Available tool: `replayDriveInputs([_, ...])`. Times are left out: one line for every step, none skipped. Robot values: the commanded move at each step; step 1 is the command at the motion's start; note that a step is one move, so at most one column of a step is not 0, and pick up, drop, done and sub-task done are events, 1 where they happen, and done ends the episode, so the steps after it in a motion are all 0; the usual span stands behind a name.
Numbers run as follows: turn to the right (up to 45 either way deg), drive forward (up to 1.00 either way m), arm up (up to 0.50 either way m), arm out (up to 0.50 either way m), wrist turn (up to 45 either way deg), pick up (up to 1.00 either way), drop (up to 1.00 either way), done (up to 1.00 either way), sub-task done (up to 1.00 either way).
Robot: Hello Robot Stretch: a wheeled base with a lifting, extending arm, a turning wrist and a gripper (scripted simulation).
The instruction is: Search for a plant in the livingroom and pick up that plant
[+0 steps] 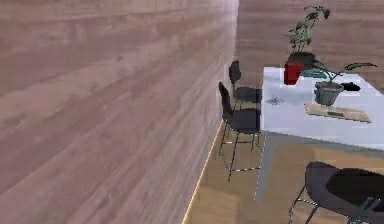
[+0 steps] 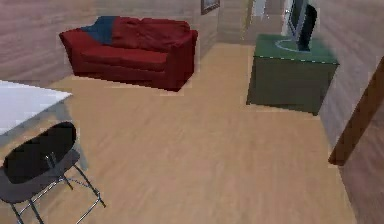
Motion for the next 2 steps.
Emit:
replayDriveInputs([45.0, 0.0, 0.0, 0.0, 0.0, 0.0, 0.0, 0.0, 0.0])
replayDriveInputs([45.0, 0.0, 0.0, 0.0, 0.0, 0.0, 0.0, 0.0, 0.0])
